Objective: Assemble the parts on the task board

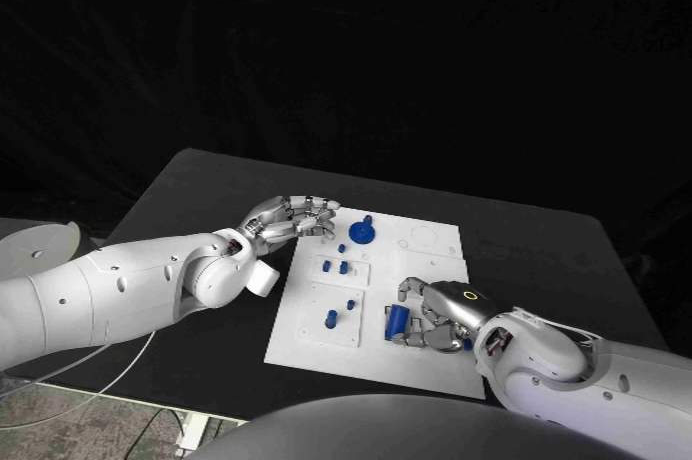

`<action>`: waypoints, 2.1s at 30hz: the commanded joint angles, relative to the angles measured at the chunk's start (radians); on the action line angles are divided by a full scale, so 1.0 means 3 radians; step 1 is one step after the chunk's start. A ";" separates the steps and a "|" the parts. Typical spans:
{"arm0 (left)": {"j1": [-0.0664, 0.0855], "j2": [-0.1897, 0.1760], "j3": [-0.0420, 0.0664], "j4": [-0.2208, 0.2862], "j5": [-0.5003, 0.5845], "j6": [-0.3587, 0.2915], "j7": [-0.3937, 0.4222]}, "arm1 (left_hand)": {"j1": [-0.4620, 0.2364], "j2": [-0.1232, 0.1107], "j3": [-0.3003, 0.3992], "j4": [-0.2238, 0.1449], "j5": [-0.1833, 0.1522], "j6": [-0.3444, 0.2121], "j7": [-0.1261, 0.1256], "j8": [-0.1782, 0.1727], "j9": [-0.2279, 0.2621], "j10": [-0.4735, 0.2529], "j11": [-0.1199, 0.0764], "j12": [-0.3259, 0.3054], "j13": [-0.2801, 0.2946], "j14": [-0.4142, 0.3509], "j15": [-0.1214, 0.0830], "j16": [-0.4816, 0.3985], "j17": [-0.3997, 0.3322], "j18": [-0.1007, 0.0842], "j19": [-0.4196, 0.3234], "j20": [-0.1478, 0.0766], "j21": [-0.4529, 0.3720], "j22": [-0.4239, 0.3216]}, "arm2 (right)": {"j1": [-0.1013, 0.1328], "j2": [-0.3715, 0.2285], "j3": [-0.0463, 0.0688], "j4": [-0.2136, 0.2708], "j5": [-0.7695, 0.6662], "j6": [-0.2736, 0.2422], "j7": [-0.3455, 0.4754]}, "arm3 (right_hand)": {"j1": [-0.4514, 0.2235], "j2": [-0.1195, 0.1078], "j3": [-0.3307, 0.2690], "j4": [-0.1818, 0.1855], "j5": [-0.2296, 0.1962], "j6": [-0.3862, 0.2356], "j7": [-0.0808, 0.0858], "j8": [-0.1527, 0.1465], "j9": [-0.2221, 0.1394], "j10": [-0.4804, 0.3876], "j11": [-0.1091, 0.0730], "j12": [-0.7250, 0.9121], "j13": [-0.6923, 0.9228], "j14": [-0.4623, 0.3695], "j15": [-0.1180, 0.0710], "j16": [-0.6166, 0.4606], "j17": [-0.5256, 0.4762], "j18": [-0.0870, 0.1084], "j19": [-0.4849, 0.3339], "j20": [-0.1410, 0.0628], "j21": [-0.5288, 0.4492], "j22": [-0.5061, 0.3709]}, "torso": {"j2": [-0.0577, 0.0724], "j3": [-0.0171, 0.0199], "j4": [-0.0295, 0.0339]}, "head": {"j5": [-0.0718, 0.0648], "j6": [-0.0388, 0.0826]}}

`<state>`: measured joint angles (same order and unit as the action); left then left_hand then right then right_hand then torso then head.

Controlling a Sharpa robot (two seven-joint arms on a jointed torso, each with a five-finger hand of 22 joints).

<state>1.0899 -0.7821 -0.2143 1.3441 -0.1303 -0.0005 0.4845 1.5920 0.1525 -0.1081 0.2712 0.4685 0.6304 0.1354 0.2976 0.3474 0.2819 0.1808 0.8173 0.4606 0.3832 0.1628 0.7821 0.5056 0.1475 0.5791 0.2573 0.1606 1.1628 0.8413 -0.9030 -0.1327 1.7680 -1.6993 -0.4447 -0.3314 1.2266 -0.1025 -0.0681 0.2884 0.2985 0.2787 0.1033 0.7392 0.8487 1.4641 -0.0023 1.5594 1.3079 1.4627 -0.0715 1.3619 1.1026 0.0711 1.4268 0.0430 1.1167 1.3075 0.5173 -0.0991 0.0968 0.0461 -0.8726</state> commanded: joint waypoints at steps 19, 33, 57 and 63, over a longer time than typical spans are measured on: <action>-0.0004 0.0007 0.0004 0.0003 0.0013 0.0090 -0.0002 | -0.0002 0.0039 0.0027 0.0004 0.0027 -0.0033 0.0004 0.0025 -0.0008 -0.0010 0.0020 0.0006 -0.0011 -0.0022 0.0003 -0.0010 -0.0007 0.0050 -0.0003 0.0021 -0.0026 0.0006 | -0.0017 0.0005 0.0000 0.0024 -0.0032 0.0131 -0.0022 | 0.0066 0.0005 -0.0010 -0.0015 0.0046 -0.0073 0.0005 0.0093 -0.0040 0.0321 0.0027 0.0007 0.0839 0.0075 0.0027 -0.0015 0.0018 0.0074 -0.0036 0.0004 -0.0049 0.0444 | -0.0001 0.0002 -0.0002 | 0.0014 0.0000; -0.0004 0.0002 0.0004 0.0005 0.0025 0.0090 -0.0015 | -0.0006 0.0056 0.0037 0.0010 0.0034 -0.0034 0.0005 0.0029 -0.0010 -0.0010 0.0025 0.0007 -0.0019 -0.0025 0.0007 -0.0010 -0.0008 0.0050 -0.0005 0.0023 -0.0030 0.0008 | -0.0016 -0.0098 0.0007 0.0122 -0.0170 -0.0256 -0.0041 | 0.0185 -0.0140 -0.0019 0.0018 0.0062 -0.0461 0.0066 -0.0118 -0.0516 0.0248 0.0072 -0.0053 0.0766 0.0059 0.0062 -0.0029 -0.0008 0.0081 -0.0048 0.0031 -0.0122 0.0439 | -0.0003 -0.0001 0.0000 | 0.0025 0.0000; -0.0005 0.0017 0.0004 -0.0002 0.0027 0.0119 -0.0045 | -0.0007 0.0067 0.0044 0.0013 0.0039 -0.0030 0.0009 0.0035 -0.0010 -0.0004 0.0027 0.0009 -0.0023 -0.0027 0.0010 -0.0008 -0.0009 0.0050 -0.0006 0.0024 -0.0033 0.0011 | -0.0015 -0.0089 0.0023 0.0154 -0.0171 -0.0003 -0.0182 | 0.0072 -0.0124 -0.0027 0.0021 -0.0170 -0.0346 0.0088 -0.0012 -0.0810 0.0276 0.0094 -0.0027 0.0794 0.0069 0.0083 -0.0011 0.0025 0.0081 -0.0035 0.0053 -0.0133 0.0446 | -0.0004 -0.0001 -0.0001 | 0.0024 0.0000; -0.0007 0.0018 0.0004 -0.0003 0.0027 0.0134 -0.0062 | -0.0007 0.0069 0.0045 0.0013 0.0041 -0.0031 0.0010 0.0035 -0.0011 -0.0003 0.0028 0.0010 -0.0025 -0.0027 0.0011 -0.0008 -0.0009 0.0050 -0.0006 0.0025 -0.0033 0.0012 | -0.0015 -0.0066 0.0023 0.0146 -0.0169 0.0021 -0.0174 | 0.0053 -0.0124 -0.0020 0.0018 -0.0159 -0.0267 0.0076 0.0149 -0.0826 0.0276 0.0089 -0.0026 0.0794 0.0064 0.0080 -0.0016 0.0017 0.0084 -0.0038 0.0053 -0.0151 0.0444 | -0.0004 0.0001 -0.0001 | 0.0025 0.0000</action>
<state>1.0890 -0.7791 -0.2141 1.3430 -0.1269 0.0151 0.4653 1.5879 0.1645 -0.1000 0.2740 0.4782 0.6269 0.1389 0.3014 0.3449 0.2784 0.1842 0.8172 0.4545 0.3797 0.1663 0.7821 0.5041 0.1475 0.5792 0.2572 0.1571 1.1654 0.8372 -0.9239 -0.1262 1.8122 -1.7421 -0.4630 -0.3745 1.2484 -0.1458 -0.0739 0.2943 0.2498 0.1963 0.1254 0.7847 0.6006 1.4641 0.0190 1.5474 1.3074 1.4664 -0.0535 1.3583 1.1084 0.0846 1.4162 0.0537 1.0734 1.3077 0.5160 -0.0991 0.0966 0.0534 -0.8726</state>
